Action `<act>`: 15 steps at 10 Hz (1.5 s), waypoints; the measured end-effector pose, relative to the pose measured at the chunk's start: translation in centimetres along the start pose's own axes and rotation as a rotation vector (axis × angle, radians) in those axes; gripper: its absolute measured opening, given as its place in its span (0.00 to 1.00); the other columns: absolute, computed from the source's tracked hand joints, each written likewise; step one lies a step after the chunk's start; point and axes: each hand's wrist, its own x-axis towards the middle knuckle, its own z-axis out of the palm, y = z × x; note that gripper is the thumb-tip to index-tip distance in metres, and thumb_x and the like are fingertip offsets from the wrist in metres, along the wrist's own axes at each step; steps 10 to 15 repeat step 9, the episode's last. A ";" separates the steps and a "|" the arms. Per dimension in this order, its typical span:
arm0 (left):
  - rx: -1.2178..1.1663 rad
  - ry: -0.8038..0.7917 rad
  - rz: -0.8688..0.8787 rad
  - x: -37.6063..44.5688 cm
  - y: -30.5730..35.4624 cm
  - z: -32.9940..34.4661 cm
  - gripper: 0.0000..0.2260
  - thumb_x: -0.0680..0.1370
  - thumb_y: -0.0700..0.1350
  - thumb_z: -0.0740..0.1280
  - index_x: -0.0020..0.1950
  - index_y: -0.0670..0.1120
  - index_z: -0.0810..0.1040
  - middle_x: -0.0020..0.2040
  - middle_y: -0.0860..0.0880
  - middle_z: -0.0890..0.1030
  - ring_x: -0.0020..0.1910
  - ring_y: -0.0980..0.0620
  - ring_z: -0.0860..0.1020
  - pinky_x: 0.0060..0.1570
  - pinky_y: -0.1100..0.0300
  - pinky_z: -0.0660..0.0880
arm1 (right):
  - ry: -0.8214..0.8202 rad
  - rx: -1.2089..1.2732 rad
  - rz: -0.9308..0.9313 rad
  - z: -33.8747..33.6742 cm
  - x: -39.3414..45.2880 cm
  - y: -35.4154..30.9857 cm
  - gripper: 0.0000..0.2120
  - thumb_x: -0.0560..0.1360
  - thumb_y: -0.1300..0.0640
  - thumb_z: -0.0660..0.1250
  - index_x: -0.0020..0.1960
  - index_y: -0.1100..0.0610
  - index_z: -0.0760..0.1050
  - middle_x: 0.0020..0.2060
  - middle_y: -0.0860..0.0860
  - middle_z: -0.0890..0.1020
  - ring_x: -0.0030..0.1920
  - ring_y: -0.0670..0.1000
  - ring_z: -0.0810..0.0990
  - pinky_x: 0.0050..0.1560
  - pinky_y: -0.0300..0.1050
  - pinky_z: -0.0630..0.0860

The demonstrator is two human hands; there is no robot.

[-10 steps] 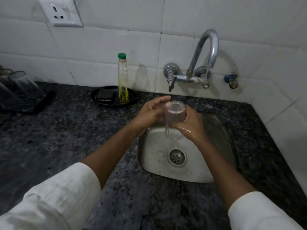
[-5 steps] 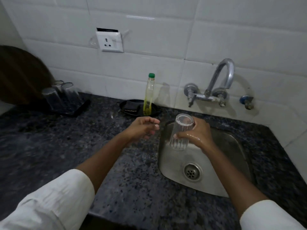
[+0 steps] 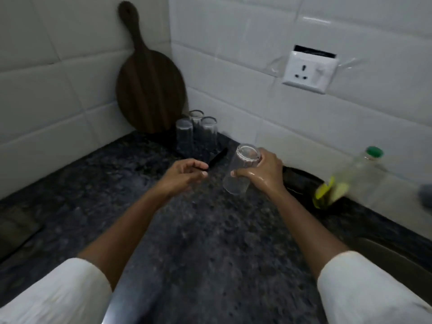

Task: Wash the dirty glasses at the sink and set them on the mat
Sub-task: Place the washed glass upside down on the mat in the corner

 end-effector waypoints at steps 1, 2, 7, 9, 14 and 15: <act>-0.025 0.044 -0.034 2.6 -0.9 -4.7 0.06 0.78 0.44 0.71 0.54 0.51 0.81 0.48 0.49 0.85 0.45 0.54 0.81 0.43 0.57 0.74 | 0.015 -0.027 -0.023 5.6 4.8 -2.3 0.30 0.53 0.48 0.84 0.52 0.56 0.81 0.47 0.51 0.84 0.46 0.50 0.81 0.42 0.40 0.71; -0.035 0.074 -0.042 4.8 -1.5 -7.6 0.07 0.77 0.45 0.71 0.55 0.52 0.81 0.51 0.47 0.85 0.44 0.55 0.81 0.43 0.58 0.74 | 0.034 -0.074 -0.035 9.8 8.6 -3.8 0.32 0.53 0.46 0.84 0.53 0.56 0.79 0.48 0.52 0.84 0.46 0.52 0.81 0.41 0.42 0.74; -0.050 0.077 -0.082 10.0 -3.4 -9.9 0.09 0.78 0.44 0.70 0.59 0.49 0.80 0.54 0.45 0.85 0.47 0.54 0.81 0.46 0.58 0.75 | 0.043 -0.182 -0.049 18.3 14.3 -3.3 0.31 0.52 0.46 0.84 0.53 0.53 0.81 0.48 0.51 0.85 0.48 0.52 0.83 0.47 0.46 0.81; -0.040 0.077 -0.066 10.1 -3.0 -9.3 0.09 0.78 0.44 0.70 0.58 0.50 0.80 0.53 0.45 0.85 0.46 0.54 0.80 0.45 0.58 0.75 | -0.070 -0.147 -0.019 17.6 14.8 -2.7 0.32 0.58 0.51 0.83 0.58 0.59 0.76 0.53 0.55 0.83 0.54 0.54 0.81 0.53 0.47 0.78; -0.040 0.077 -0.066 10.1 -3.0 -9.3 0.09 0.78 0.44 0.70 0.58 0.50 0.80 0.53 0.45 0.85 0.46 0.54 0.80 0.45 0.58 0.75 | -0.070 -0.147 -0.019 17.6 14.8 -2.7 0.32 0.58 0.51 0.83 0.58 0.59 0.76 0.53 0.55 0.83 0.54 0.54 0.81 0.53 0.47 0.78; -0.040 0.077 -0.066 10.1 -3.0 -9.3 0.09 0.78 0.44 0.70 0.58 0.50 0.80 0.53 0.45 0.85 0.46 0.54 0.80 0.45 0.58 0.75 | -0.070 -0.147 -0.019 17.6 14.8 -2.7 0.32 0.58 0.51 0.83 0.58 0.59 0.76 0.53 0.55 0.83 0.54 0.54 0.81 0.53 0.47 0.78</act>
